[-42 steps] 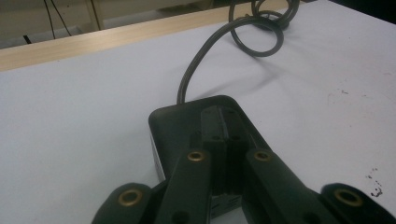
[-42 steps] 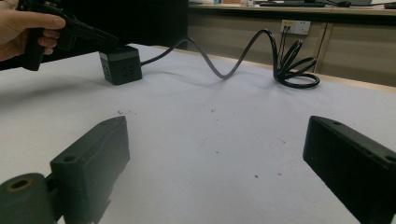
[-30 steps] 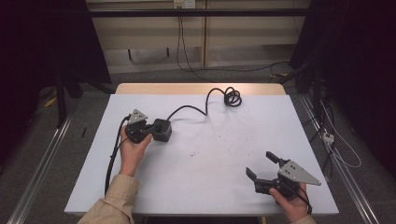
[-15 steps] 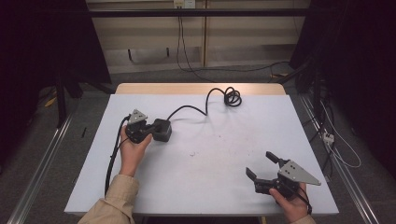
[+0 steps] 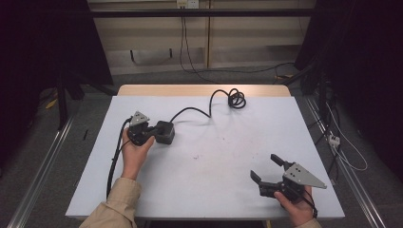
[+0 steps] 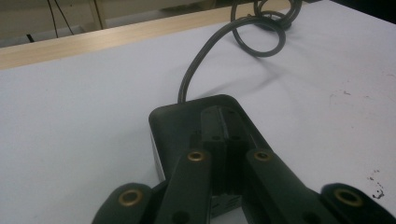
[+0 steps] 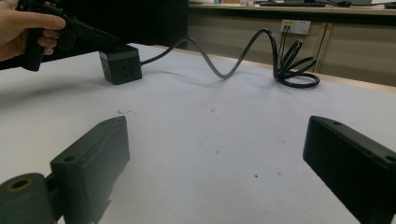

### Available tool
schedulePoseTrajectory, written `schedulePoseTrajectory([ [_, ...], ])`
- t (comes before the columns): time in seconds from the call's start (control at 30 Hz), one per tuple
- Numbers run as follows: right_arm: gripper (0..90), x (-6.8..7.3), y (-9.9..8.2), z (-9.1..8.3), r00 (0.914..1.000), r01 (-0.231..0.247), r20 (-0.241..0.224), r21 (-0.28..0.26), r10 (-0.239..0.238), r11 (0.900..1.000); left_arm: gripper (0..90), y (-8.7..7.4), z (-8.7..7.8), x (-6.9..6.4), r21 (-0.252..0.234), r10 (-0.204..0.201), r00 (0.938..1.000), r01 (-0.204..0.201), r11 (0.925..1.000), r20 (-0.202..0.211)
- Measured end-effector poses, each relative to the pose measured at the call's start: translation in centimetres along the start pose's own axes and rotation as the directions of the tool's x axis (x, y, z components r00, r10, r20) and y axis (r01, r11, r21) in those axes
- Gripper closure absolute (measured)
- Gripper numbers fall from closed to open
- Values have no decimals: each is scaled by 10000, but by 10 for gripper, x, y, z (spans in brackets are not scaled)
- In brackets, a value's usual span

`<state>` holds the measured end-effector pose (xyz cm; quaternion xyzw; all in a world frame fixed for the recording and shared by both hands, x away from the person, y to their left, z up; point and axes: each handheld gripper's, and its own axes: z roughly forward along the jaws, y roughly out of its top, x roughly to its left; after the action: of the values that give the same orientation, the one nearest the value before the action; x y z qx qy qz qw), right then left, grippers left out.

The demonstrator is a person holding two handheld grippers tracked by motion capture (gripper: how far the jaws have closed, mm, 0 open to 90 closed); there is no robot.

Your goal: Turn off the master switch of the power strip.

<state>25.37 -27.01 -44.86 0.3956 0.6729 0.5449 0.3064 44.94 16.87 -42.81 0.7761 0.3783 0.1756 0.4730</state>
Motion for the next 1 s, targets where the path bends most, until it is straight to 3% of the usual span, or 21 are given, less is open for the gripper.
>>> schedulePoseTrajectory([
  [0.4,67,1,0,2,10000,23,-37,7,-23,10000,900,0,0,0,-63,46,10000,-46,10000,-25],
  [0.47,67,0,0,2,10000,17,-46,-11,-18,10000,900,1,-1,0,-272,-165,9998,167,9995,99],
  [0.67,67,1,0,4,9999,27,-102,20,-27,10000,896,1,-6,2,-121,-167,9999,166,9998,-7],
  [0.73,67,1,0,4,9999,11,-105,10,-11,10000,838,1,-7,2,-109,-338,9994,337,9994,-44],
  [0.83,67,1,0,4,9999,9,-108,2,-9,10000,655,1,-9,1,-113,-742,9972,744,9972,130],
  [1.0,67,1,0,3,9999,13,-106,-11,-13,10000,468,4,-14,-1,-172,-833,9957,841,9963,414],
])
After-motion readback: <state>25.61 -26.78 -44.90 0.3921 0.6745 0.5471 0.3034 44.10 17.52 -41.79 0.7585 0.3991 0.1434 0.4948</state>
